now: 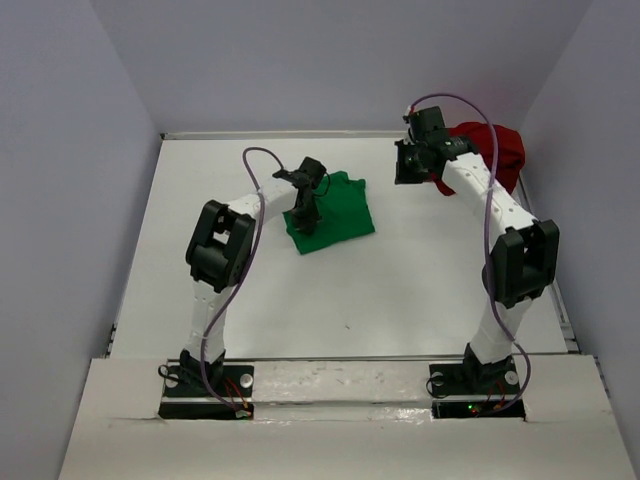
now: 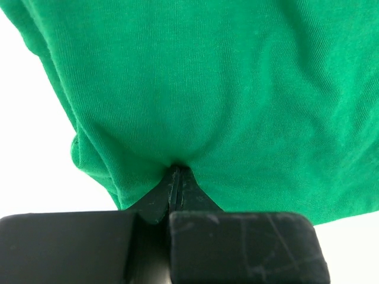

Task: Fold and stack the t-shirts
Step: Fold the tshirt

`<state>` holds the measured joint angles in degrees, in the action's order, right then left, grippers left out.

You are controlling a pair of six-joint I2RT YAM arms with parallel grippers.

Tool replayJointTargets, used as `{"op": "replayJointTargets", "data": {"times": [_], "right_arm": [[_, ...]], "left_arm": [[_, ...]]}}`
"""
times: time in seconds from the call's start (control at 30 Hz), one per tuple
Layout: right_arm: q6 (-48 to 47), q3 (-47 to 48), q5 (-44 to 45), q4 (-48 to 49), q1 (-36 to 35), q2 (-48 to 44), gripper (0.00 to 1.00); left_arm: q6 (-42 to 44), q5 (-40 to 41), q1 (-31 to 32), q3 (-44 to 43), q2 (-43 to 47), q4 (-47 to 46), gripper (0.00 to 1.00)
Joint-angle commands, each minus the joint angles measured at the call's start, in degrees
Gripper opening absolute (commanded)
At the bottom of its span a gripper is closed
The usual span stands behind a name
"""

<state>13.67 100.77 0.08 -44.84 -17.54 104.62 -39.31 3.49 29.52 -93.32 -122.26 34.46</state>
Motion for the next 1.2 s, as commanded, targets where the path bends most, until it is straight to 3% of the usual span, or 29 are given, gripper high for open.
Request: {"op": "replayJointTargets", "data": {"times": [0.0,0.1,0.2,0.33,0.37,0.4,0.57,0.8,1.17], "right_arm": [[-1.4,-1.1,-7.1,3.4,-0.2,5.1,0.0],[-2.2,-0.1,-7.3,3.4,-1.4,7.7,0.0],[-2.6,1.7,-7.4,2.7,-2.0,9.5,0.0],[-3.5,4.8,-7.6,0.5,-3.9,12.4,0.0],[-3.9,5.0,-8.3,0.4,-4.8,12.8,0.0],[-4.0,5.5,-8.3,0.1,-4.8,13.3,0.0],[-4.7,7.6,-8.0,-1.2,-7.9,16.3,0.0],[-4.5,9.1,-11.3,-1.3,-8.4,18.0,0.0],[-5.8,12.3,-11.5,-1.6,-9.4,23.3,0.0]], "left_arm": [[3.6,4.8,-0.4,4.8,0.9,2.8,0.0],[4.5,6.0,0.1,5.8,3.8,0.2,0.0],[4.9,7.2,0.5,5.9,5.9,-0.4,0.1],[4.7,10.9,1.1,3.5,6.8,1.7,0.15],[4.8,11.5,1.4,3.2,7.1,2.2,0.21],[4.6,12.2,1.4,3.1,7.4,2.4,0.21],[4.0,15.0,2.7,3.3,9.7,2.0,0.51],[3.4,16.3,3.0,3.1,11.7,2.1,0.72],[3.9,17.7,2.1,-1.1,10.0,3.2,0.74]]}}
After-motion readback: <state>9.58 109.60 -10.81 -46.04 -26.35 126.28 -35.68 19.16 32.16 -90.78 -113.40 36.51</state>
